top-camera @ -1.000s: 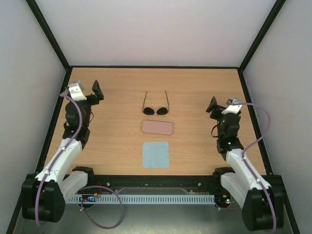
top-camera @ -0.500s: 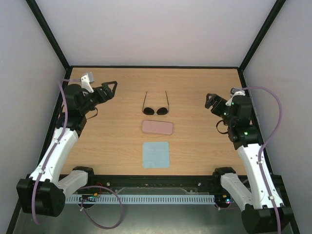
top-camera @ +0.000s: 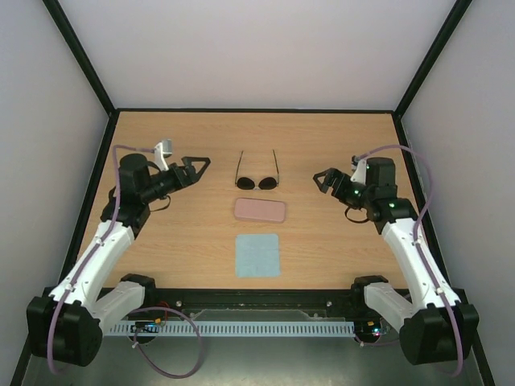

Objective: Organize the sunglasses
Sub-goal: Pick up the sunglasses case from the center of the board.

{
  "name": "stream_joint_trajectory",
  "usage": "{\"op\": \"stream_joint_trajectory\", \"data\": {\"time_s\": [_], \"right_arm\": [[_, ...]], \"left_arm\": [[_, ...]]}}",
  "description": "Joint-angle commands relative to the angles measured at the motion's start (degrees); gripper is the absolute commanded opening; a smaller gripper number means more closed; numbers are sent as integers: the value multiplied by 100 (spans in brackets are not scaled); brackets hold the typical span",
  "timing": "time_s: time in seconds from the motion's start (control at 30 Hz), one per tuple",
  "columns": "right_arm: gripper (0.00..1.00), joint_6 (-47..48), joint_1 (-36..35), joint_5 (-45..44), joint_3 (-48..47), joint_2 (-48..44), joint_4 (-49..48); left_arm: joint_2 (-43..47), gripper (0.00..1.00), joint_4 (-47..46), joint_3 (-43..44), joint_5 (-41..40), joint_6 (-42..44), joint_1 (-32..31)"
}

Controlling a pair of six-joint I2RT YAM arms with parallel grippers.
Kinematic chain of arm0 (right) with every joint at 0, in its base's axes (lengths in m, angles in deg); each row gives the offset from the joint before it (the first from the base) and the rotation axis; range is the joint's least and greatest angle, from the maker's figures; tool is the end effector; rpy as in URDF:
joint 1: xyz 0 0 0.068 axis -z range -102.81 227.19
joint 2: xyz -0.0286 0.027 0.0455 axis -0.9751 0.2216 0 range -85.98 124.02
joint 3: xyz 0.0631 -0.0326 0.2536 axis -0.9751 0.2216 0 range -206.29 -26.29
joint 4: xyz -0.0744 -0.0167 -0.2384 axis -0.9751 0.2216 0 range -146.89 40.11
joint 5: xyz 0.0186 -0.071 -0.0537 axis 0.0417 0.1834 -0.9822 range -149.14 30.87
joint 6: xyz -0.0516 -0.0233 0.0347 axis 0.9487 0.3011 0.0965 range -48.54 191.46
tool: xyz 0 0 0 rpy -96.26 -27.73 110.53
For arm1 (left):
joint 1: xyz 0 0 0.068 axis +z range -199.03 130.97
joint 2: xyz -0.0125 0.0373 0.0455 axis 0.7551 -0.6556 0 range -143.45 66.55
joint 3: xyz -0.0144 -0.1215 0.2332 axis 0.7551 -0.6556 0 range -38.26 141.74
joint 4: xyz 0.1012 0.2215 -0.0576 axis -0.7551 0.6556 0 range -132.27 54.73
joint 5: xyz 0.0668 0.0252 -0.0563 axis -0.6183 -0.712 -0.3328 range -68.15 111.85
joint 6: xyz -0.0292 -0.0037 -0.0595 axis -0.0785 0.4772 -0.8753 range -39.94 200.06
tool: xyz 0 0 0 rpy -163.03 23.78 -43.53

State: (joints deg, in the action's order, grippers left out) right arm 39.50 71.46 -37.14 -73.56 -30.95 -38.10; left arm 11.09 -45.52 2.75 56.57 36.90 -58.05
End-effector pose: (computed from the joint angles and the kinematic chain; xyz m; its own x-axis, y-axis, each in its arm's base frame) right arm 0.2201 0.0420 0.2949 -0.6028 0.4328 -0.6703 -0.1260 0.7779 0.6156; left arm 0.2239 -0.0658 0.3001 -0.6055 -0.4731 -0.6400 0.3653 0.5493 -0.7516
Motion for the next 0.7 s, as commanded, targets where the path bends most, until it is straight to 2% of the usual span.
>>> {"op": "stream_joint_trajectory", "data": {"time_s": [0.0,0.1,0.23,0.33,0.4,0.5,0.57,0.67], "right_arm": [[99,-262,-229,562,146,339,-538],[99,-378,-734,336,-20,709,-636],[99,-306,-1248,-145,-361,1143,-479],[99,-200,-1468,-411,-501,1332,-284],[100,-118,-1625,-670,-467,1327,-217],[91,-56,-1747,-925,-335,1322,-180],[86,-36,-1812,-1054,-174,1354,-293],[86,152,-2096,-1521,-214,1569,-236]], "left_arm": [[-378,99,-124,-6,-83,-183,-362],[-794,100,-201,40,189,-281,-433],[-907,100,-360,5,17,-216,-676],[-1267,99,245,365,63,212,-812],[-1322,99,600,404,-278,426,-1010],[-1367,100,944,352,-1004,611,-1427],[-1414,99,977,213,-1299,556,-1607],[-1331,100,785,-155,-1505,230,-1669]]}}
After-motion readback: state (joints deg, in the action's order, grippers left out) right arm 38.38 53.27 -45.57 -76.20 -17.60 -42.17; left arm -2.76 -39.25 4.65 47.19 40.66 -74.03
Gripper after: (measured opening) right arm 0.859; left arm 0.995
